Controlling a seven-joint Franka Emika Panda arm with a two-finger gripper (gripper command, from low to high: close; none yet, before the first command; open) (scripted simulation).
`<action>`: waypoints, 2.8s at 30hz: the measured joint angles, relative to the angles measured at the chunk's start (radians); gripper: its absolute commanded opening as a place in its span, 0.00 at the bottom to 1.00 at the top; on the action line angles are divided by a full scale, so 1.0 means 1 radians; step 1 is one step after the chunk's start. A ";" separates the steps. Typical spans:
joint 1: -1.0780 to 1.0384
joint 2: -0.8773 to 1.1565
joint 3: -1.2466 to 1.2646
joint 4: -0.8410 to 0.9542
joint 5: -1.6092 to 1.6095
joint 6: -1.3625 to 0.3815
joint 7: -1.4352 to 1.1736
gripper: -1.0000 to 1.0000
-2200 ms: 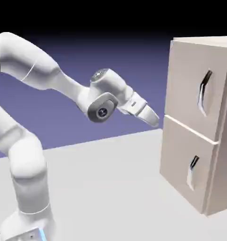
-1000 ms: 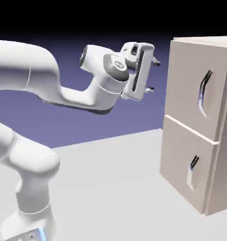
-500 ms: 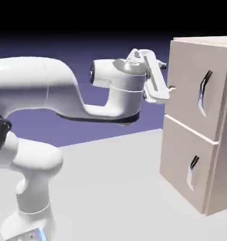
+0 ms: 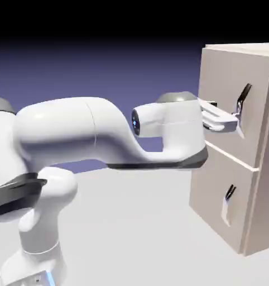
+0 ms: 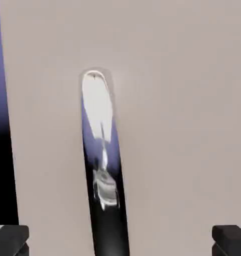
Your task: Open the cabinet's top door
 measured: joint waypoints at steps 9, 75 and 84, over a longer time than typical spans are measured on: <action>0.182 0.039 -0.106 0.141 -0.010 -0.013 0.000 0.00; -0.936 0.502 1.735 -0.233 1.646 -1.457 0.025 0.00; -0.980 0.794 1.911 0.044 1.745 -1.849 0.110 0.00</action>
